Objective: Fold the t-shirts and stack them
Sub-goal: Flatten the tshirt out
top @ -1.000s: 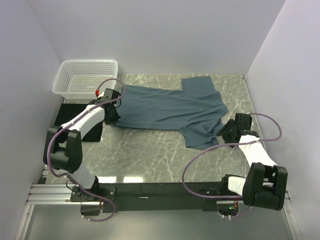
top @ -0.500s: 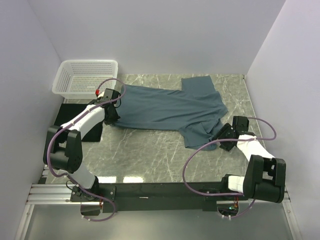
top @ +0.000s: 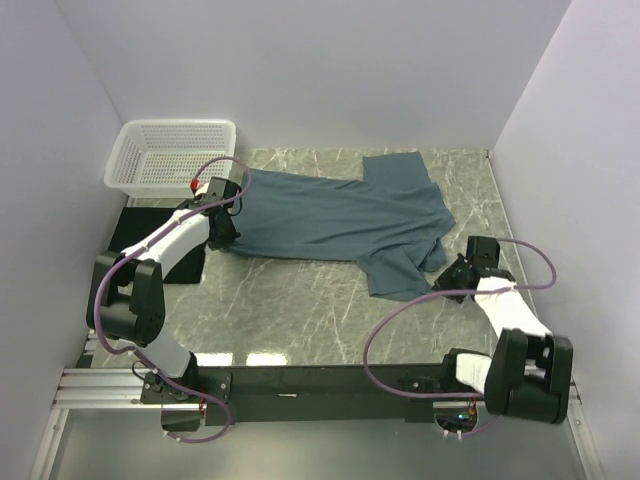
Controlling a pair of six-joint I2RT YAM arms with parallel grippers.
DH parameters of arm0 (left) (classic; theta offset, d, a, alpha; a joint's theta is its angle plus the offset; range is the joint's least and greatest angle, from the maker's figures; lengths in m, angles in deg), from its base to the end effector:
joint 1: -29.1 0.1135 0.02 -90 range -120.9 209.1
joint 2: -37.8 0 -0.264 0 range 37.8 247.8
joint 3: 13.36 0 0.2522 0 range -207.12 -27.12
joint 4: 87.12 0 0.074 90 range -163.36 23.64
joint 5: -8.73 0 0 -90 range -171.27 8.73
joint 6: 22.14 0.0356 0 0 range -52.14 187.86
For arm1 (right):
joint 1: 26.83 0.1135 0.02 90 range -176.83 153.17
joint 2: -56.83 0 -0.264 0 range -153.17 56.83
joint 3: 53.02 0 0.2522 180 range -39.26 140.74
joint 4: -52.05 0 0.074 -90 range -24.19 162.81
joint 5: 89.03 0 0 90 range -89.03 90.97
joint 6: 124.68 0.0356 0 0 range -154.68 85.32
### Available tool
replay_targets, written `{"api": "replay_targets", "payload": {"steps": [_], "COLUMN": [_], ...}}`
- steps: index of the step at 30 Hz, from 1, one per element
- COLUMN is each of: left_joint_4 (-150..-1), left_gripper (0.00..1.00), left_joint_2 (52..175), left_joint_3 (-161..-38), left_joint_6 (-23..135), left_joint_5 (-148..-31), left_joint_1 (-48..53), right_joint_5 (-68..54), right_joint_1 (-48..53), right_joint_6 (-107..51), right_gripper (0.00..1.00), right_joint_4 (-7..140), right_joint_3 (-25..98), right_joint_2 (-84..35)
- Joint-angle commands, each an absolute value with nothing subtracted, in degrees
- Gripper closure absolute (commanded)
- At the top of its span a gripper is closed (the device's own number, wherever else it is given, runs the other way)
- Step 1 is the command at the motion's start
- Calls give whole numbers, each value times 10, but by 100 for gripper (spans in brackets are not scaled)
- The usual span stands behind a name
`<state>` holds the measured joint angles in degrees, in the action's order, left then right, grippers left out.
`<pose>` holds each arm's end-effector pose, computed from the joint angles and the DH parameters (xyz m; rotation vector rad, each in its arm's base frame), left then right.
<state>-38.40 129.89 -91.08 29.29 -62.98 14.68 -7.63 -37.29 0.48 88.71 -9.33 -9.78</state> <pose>0.3153 -0.0695 0.2186 -0.6373 2.5037 0.0964 0.2004 -0.0316 0.1634 0.9713 2.4483 0.3466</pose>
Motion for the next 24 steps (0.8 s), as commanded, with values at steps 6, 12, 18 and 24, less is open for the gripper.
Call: {"api": "replay_targets", "payload": {"steps": [6,12,18,24], "left_joint_4": [-371,-366,-366,-369], "left_gripper": [99,99,99,99], "left_joint_2": [1298,1289,1288,1285], "left_joint_3": [-914,-906,-905,-905], "left_joint_6": [306,308,308,309], "left_joint_5": [-603,-600,-600,-603], "left_joint_1": [151,151,151,151], "right_joint_5": [-23,-78,-54,-95], "right_joint_1": [-371,-345,-321,-245], "right_joint_6": [38,72,32,-26], "right_gripper": [100,91,31,32], "right_joint_4": [1077,1197,1233,1171], "right_joint_3": [-59,-61,-7,-6], "right_joint_2": [163,241,317,245]}}
